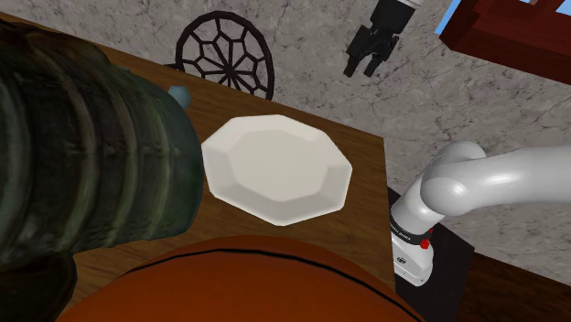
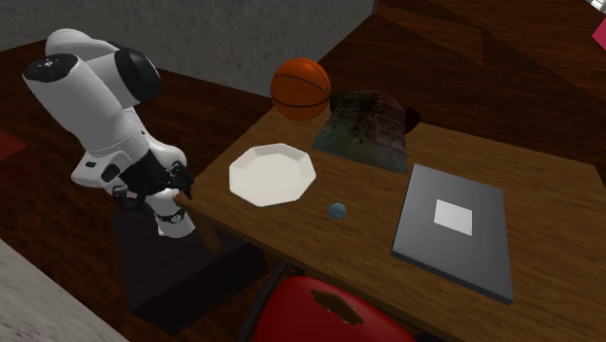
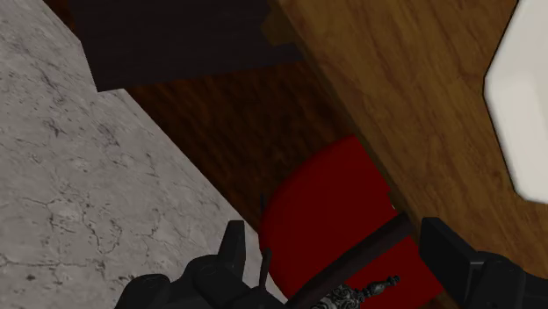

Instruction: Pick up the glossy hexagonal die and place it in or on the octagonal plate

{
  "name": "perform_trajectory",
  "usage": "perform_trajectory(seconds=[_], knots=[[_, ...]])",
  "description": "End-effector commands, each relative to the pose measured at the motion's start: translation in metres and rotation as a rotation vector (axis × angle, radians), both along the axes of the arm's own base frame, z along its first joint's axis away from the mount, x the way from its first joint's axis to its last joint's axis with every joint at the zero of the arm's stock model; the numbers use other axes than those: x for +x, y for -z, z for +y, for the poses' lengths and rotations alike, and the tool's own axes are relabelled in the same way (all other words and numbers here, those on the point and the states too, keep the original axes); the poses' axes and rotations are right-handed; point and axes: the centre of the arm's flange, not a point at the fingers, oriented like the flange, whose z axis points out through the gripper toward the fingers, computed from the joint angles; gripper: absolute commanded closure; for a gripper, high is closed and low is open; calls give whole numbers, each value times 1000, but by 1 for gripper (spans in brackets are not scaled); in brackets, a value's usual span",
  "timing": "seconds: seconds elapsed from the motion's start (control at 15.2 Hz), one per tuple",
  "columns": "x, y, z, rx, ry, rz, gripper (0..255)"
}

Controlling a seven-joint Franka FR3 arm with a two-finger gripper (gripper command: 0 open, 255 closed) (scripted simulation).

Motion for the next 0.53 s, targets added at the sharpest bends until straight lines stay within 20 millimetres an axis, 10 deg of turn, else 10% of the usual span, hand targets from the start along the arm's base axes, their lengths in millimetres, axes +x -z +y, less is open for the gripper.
perform_trajectory(seconds=[0.0, 0.46], knots=[[0, 0, 0, 0, 0, 0, 0], [56, 5, 79, -6, -6, 47, 0]])
